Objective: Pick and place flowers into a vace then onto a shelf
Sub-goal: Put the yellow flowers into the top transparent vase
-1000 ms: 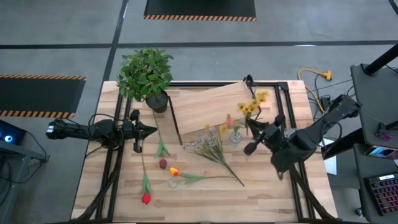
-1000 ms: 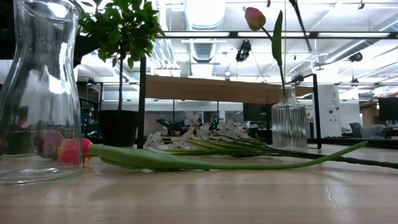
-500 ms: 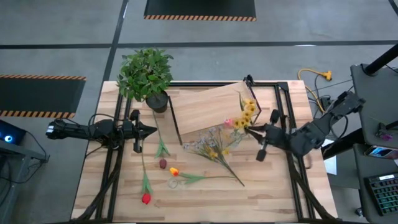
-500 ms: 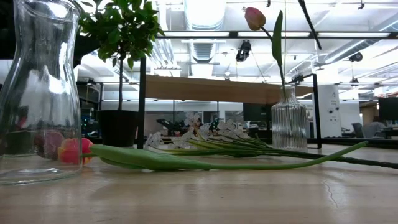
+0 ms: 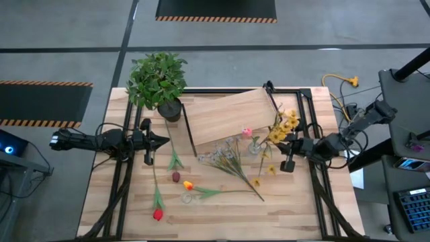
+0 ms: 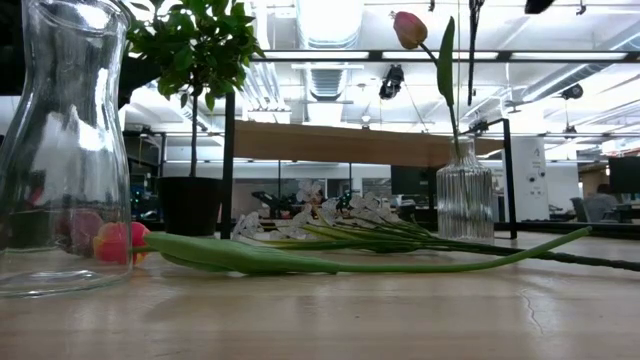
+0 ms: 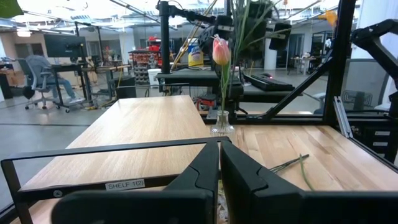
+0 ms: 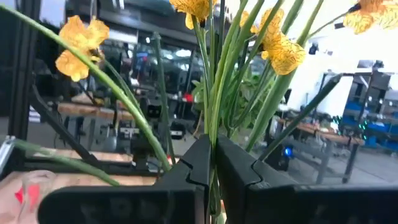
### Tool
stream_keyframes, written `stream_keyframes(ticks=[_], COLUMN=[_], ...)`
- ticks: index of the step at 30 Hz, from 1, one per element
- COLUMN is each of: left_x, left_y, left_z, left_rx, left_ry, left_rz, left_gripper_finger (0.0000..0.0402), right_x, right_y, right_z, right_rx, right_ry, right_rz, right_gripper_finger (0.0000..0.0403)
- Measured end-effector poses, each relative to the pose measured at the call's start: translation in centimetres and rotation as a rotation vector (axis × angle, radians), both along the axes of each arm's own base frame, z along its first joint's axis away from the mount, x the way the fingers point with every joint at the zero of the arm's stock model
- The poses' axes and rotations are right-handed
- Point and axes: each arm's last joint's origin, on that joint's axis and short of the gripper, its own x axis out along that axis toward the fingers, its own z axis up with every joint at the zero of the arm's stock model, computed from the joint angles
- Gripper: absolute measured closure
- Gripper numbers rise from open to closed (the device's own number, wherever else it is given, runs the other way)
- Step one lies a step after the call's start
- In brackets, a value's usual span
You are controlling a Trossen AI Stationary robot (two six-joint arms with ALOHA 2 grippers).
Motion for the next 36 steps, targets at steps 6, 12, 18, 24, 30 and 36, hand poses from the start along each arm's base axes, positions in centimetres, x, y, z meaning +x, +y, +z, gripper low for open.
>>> stream_keyframes(ticks=[6,12,18,24,30,36], left_x=[0.0,0.0,0.0,0.0,0.0,0.0], left_y=[0.0,0.0,0.0,0.0,0.0,0.0], left_z=[0.0,0.0,0.0,0.0,0.0,0.0], left_rx=[0.000,0.000,0.000,0.000,0.000,0.000], left_ry=[0.000,0.000,0.000,0.000,0.000,0.000], left_rz=[0.000,-0.001,0.000,-0.001,-0.001,-0.001], left_gripper_finger=[0.0402,0.0402,0.0402,0.0402,0.0402,0.0402], right_x=[-0.4,-0.2,-0.1,-0.1,-0.1,0.3], right_y=[-0.6,-1.0,-1.1,-1.1,-1.4,-1.6], right_z=[-2.2,-3.8,-3.9,-4.2,-5.0,-6.0], right_rx=[0.011,0.009,0.025,0.049,0.072,0.094], right_ry=[-0.049,-0.032,-0.036,-0.030,-0.011,0.024], right_rz=[-0.022,-0.048,-0.047,-0.040,-0.047,-0.058], right_gripper_finger=[0.0390,0.0390,0.0390,0.0390,0.0390,0.0390])
